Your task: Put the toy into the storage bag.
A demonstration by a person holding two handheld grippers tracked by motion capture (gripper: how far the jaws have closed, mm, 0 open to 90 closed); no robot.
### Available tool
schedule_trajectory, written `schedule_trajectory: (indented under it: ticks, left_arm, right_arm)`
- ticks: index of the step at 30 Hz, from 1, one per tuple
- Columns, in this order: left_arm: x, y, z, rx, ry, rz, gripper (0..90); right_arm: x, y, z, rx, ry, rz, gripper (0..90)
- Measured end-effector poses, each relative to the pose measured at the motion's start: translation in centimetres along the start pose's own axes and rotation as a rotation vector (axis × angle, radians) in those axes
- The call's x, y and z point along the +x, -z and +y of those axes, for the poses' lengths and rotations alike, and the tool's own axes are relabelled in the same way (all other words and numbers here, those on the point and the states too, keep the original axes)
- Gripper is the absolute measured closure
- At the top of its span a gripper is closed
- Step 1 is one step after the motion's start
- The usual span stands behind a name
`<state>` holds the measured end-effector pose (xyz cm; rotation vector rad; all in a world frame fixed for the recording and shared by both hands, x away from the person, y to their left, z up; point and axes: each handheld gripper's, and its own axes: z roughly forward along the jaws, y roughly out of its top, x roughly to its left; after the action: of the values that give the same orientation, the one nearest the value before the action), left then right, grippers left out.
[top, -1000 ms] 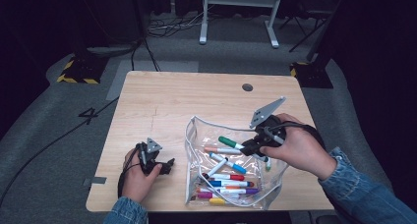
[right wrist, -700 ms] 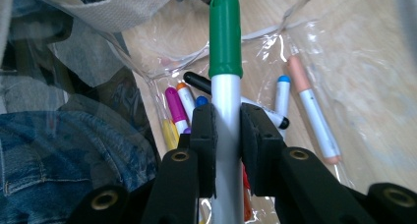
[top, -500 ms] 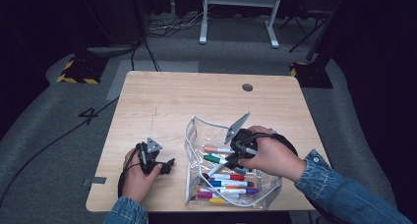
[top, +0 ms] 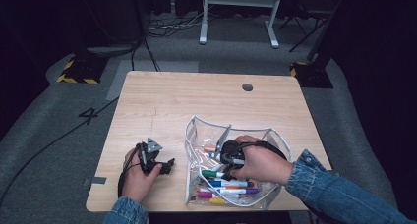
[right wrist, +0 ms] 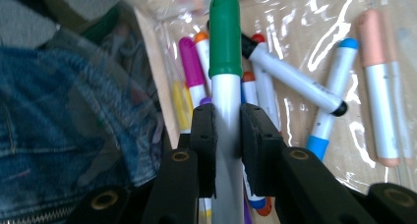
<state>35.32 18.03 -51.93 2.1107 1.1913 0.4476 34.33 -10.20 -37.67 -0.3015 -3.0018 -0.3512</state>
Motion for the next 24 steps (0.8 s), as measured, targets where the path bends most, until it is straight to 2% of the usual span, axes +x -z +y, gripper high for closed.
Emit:
schedule_trajectory:
  ticks: [6, 10, 11, 12, 13, 16, 20, 24]
  left_arm:
    - [0.0, 0.0, 0.0, 0.0, 0.0, 0.0, 9.5]
    - [0.0, 0.0, 0.0, 0.001, 0.0, -0.001, 9.5]
    - [0.0, 0.0, 0.0, 0.001, 0.0, -0.001, 9.5]
    - [0.0, 0.0, 0.0, 0.001, 0.0, -0.001, 9.5]
    - [0.0, 0.0, 0.0, 0.001, 0.0, -0.001, 9.5]
    - [0.0, 0.0, 0.0, 0.0, 0.0, -0.001, 9.5]
    - [0.0, 0.0, 0.0, 0.0, 0.0, 0.0, 9.5]
    - [0.0, 0.0, 0.0, 0.0, 0.0, -0.001, 9.5]
  right_arm:
    - [0.0, -0.9, -0.2, 0.048, 0.006, 0.0, 77.3]
    - [0.1, -1.2, -0.3, 0.07, 0.016, 0.018, 77.2]
    - [0.1, -1.4, -0.4, 0.08, 0.025, 0.027, 75.9]
    - [0.0, -1.5, -0.4, 0.083, 0.033, 0.032, 69.1]
    - [0.0, -1.5, -0.4, 0.067, 0.035, 0.019, 60.9]
    - [0.0, -1.0, -0.4, 0.016, 0.049, -0.017, 49.8]
    - [-0.4, 1.0, -0.6, -0.107, 0.009, -0.045, 46.6]
    - [-0.7, 3.3, -1.0, -0.244, -0.013, -0.105, 46.0]
